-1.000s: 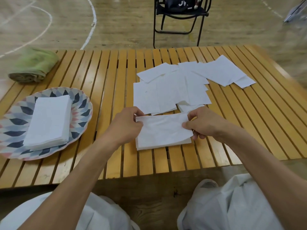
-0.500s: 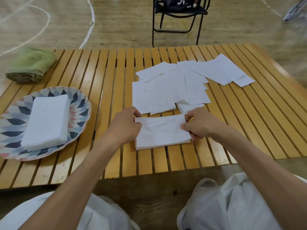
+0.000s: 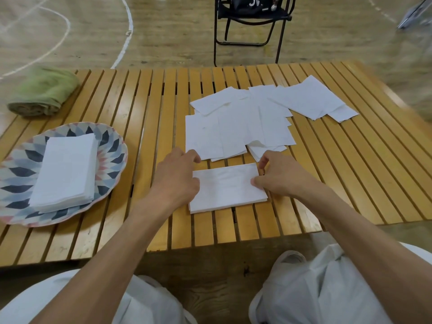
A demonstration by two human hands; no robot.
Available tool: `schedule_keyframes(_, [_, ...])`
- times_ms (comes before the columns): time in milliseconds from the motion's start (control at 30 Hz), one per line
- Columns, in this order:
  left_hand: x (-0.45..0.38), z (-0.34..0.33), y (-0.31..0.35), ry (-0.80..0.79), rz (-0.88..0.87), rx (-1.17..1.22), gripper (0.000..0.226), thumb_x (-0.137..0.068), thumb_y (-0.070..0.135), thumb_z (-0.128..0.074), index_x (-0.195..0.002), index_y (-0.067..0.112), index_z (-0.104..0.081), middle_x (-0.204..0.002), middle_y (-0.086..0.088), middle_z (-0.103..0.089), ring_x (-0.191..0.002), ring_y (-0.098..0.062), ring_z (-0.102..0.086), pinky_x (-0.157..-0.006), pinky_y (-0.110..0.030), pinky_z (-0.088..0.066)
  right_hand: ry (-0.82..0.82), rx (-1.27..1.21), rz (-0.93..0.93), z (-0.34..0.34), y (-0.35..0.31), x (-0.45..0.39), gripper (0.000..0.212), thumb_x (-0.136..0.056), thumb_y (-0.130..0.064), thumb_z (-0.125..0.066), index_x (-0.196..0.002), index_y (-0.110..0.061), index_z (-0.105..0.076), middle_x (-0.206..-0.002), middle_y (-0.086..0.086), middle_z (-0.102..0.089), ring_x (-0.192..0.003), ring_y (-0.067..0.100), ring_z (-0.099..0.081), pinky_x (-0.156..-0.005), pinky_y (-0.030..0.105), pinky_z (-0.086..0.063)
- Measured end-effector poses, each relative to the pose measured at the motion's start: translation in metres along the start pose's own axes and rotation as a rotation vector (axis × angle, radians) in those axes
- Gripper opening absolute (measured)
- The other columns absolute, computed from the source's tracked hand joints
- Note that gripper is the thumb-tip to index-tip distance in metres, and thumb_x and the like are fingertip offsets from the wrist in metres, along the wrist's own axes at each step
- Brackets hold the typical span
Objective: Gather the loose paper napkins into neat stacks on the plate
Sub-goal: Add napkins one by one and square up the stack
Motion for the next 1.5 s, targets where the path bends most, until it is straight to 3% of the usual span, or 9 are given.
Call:
schedule_keyframes(133, [0.005,-0.005,0.034,-0.043,-0.216,0.022,0.044,-0.091,0.018,-0.062,-0.132,0.032,-0.054,-0.136,0.005,-0.050,-0.122,-0.016,-0.048,-0.105,-0.034,-0.035,0.070,0.113,0.218,0.001,-0.023,0.005,0.059,-0.087,-0.035,-0.072,-0.140,-0.029,-0.046,-0.130,-0.004,-0.057,-0.113,0.017,-0.056,-0.089,0.034,-0.049])
schedule_keyframes(267, [0.009,-0.019,0.044,-0.108,-0.278,-0.087,0.038,-0.093,0.022,-0.061,-0.127,0.040,-0.058,-0.137,0.008,-0.052,-0.121,-0.016,-0.048,-0.105,-0.038,-0.036,0.002,0.188,0.329,-0.015,-0.036,0.005,0.060,-0.090,-0.033,-0.068,-0.145,-0.032,-0.044,-0.145,-0.008,-0.049,-0.129,0.015,-0.043,-0.106,0.034,-0.035])
schedule_keyframes(433, [0.010,-0.024,0.045,-0.166,-0.285,-0.109,0.045,-0.090,0.022,-0.064,-0.129,0.041,-0.052,-0.133,0.010,-0.052,-0.125,-0.015,-0.045,-0.108,-0.039,-0.029,-0.087,0.199,0.287,-0.022,-0.038,0.003,0.042,-0.076,-0.035,-0.074,-0.115,-0.029,-0.060,-0.110,-0.008,-0.055,-0.103,0.016,-0.052,-0.088,0.035,-0.051])
schedule_keyframes(600, [0.012,-0.027,0.049,-0.206,-0.296,-0.081,0.054,-0.086,0.020,-0.066,-0.133,0.039,-0.047,-0.130,0.011,-0.052,-0.124,-0.013,-0.043,-0.108,-0.037,-0.028,-0.143,0.101,0.278,-0.028,-0.038,0.006,0.027,-0.072,-0.026,-0.073,-0.087,-0.029,-0.051,-0.093,-0.008,-0.055,-0.082,0.013,-0.053,-0.067,0.032,-0.049])
schedule_keyframes(733, [0.014,-0.023,0.055,-0.252,-0.286,0.034,0.046,-0.084,0.026,-0.063,-0.128,0.034,-0.051,-0.120,0.011,-0.056,-0.114,-0.012,-0.049,-0.102,-0.036,-0.036,-0.167,-0.086,0.297,-0.023,-0.043,0.012,0.023,-0.075,-0.016,-0.066,-0.088,-0.030,-0.052,-0.091,-0.006,-0.059,-0.081,0.018,-0.057,-0.067,0.039,-0.051])
schedule_keyframes(967, [0.017,0.014,0.056,-0.135,-0.250,0.473,0.006,-0.094,0.021,-0.056,-0.091,0.022,-0.061,-0.084,0.008,-0.061,-0.076,-0.008,-0.055,-0.063,-0.024,-0.040,-0.043,-0.545,0.436,0.026,-0.064,0.030,0.028,-0.081,-0.014,-0.073,-0.101,-0.031,-0.061,-0.095,-0.014,-0.068,-0.085,0.007,-0.065,-0.066,0.021,-0.055])
schedule_keyframes(1100, [0.017,0.039,0.050,-0.067,-0.168,0.833,0.020,-0.090,0.025,-0.059,-0.109,0.019,-0.065,-0.099,0.002,-0.067,-0.091,-0.015,-0.064,-0.073,-0.036,-0.054,-0.031,-0.841,0.386,0.041,-0.067,0.032,0.028,-0.090,-0.018,-0.071,-0.115,-0.029,-0.065,-0.104,-0.015,-0.073,-0.095,0.005,-0.069,-0.077,0.023,-0.058])
schedule_keyframes(1233, [0.017,0.058,0.046,0.020,-0.095,0.985,0.022,-0.096,0.022,-0.060,-0.115,0.032,-0.064,-0.104,0.012,-0.070,-0.096,-0.006,-0.067,-0.076,-0.028,-0.058,-0.061,-0.808,0.385,0.032,-0.094,0.034,0.024,-0.096,-0.020,-0.062,-0.115,-0.035,-0.065,-0.104,-0.018,-0.074,-0.096,0.001,-0.069,-0.073,0.020,-0.057])
schedule_keyframes(1500, [0.020,0.099,-0.008,0.064,0.202,0.906,0.025,-0.093,0.020,-0.052,-0.116,0.022,-0.062,-0.109,-0.001,-0.068,-0.099,-0.022,-0.065,-0.088,-0.047,-0.056,-0.081,-0.759,0.302,0.009,-0.158,0.021,0.020,-0.096,-0.024,-0.056,-0.114,-0.029,-0.065,-0.104,-0.009,-0.072,-0.093,0.011,-0.069,-0.069,0.026,-0.056])
Point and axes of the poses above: each hand's wrist, its own x-axis away from the middle knuckle, its own z-axis out of the back of the hand, y = z × x, the point moved 10 cm from there along -x, towards the middle knuckle
